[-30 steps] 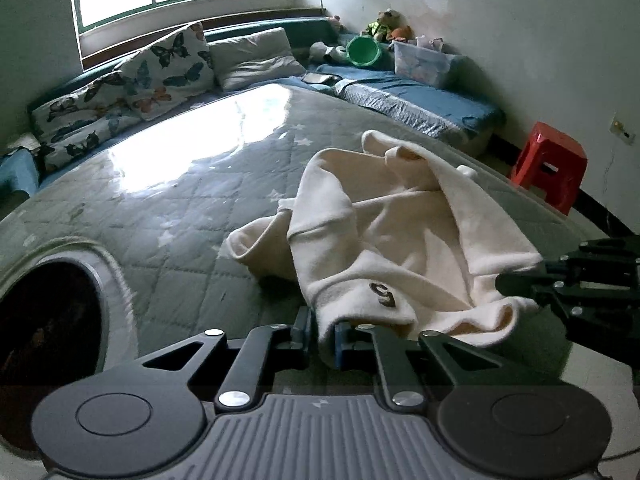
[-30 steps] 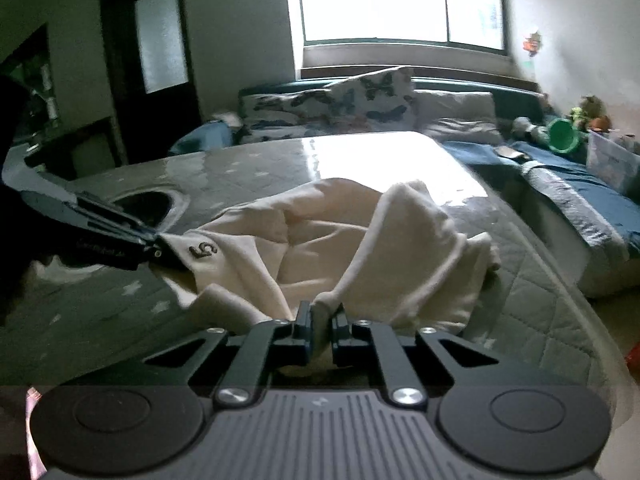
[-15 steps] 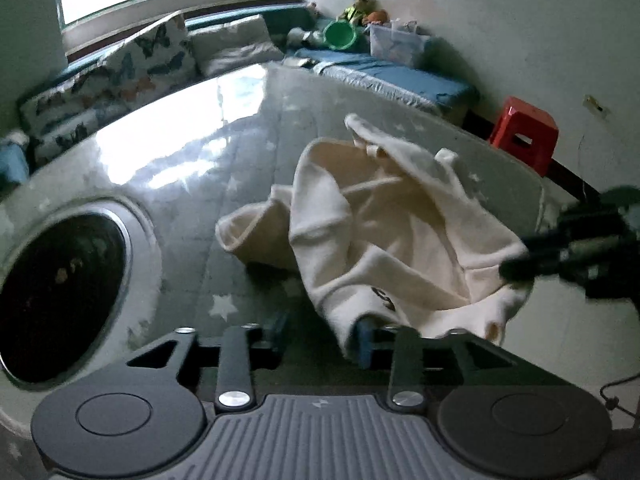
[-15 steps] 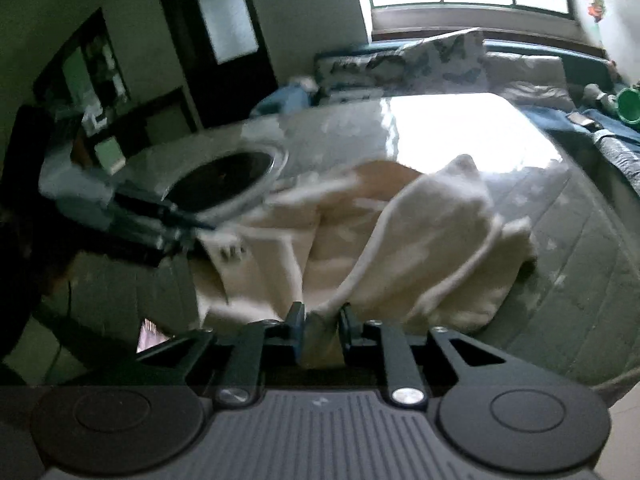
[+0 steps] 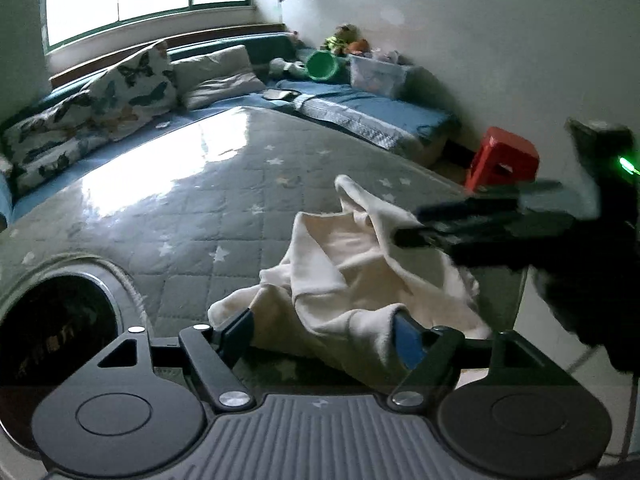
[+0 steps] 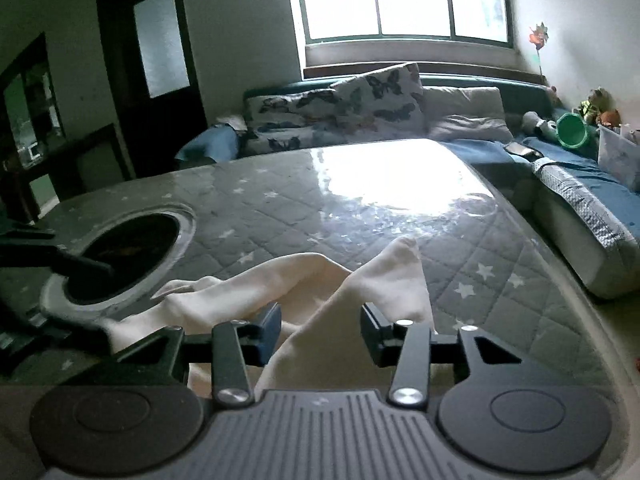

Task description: Fold clothes

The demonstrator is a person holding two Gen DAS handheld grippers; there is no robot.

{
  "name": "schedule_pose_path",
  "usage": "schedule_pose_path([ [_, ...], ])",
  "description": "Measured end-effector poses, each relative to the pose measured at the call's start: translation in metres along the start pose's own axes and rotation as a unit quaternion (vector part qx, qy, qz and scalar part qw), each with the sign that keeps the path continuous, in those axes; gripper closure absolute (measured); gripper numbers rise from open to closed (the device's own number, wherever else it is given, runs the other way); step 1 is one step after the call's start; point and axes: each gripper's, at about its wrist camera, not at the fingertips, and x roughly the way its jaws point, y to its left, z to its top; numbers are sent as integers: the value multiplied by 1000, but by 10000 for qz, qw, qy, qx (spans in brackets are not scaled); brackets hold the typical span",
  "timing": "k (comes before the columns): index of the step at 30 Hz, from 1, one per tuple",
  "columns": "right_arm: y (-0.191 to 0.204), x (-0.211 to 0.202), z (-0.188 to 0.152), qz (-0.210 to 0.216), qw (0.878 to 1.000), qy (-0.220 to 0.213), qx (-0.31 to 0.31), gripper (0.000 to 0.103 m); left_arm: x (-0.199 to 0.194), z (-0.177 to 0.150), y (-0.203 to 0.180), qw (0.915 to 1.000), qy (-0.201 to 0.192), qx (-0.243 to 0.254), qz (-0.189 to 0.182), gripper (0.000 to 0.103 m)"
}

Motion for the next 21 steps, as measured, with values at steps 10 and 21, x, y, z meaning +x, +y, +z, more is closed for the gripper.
schedule_pose_path([
  [10, 15, 40, -9, -612, 9977, 158, -241, 48, -19, -16, 15, 9995, 33, 97, 285, 6],
  [21, 9, 22, -26, -924, 9946, 100, -454, 86, -16, 11, 30, 9972, -412, -218, 578, 5],
])
